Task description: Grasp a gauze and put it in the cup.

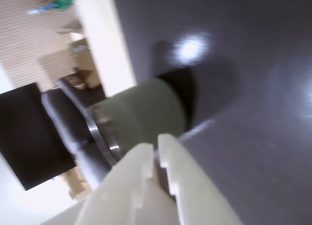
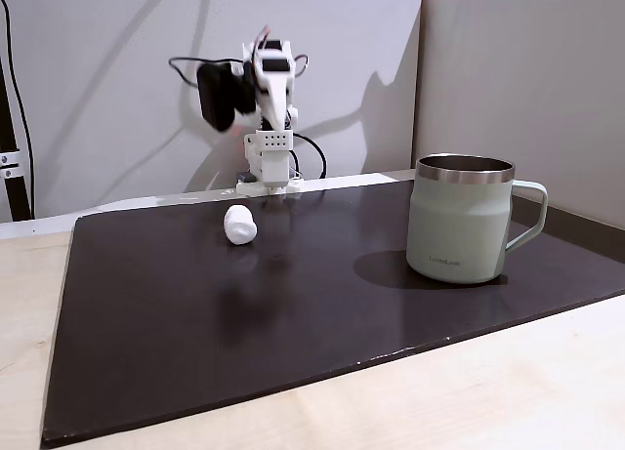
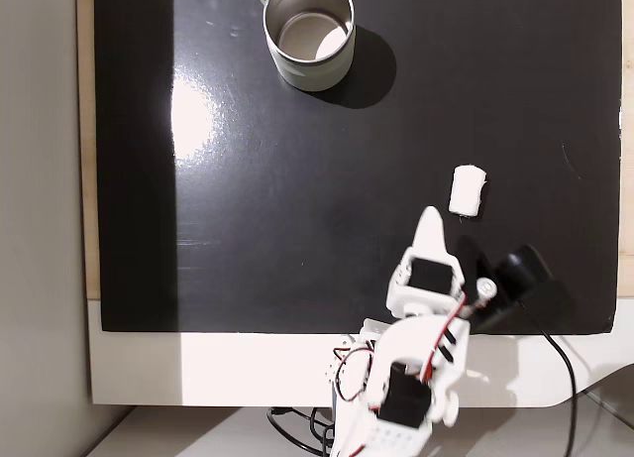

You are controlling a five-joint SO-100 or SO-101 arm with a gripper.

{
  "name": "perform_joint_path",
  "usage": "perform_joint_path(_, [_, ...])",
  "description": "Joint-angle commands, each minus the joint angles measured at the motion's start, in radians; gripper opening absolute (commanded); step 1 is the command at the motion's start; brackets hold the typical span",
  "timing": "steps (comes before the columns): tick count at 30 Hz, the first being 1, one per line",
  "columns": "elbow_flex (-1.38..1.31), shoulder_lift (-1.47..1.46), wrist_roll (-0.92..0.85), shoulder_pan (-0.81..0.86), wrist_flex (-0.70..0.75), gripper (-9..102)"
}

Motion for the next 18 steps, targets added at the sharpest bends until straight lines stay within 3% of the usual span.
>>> perform_joint_path(1, [-0.146,0.0,-0.034,0.075,0.009,0])
perform_joint_path(7, [-0.321,-0.218,-0.202,0.183,0.002,0])
perform_joint_path(12, [-0.546,-0.592,-0.463,0.25,0.017,0])
perform_joint_path(18, [-0.851,-0.982,-0.796,0.305,0.143,2])
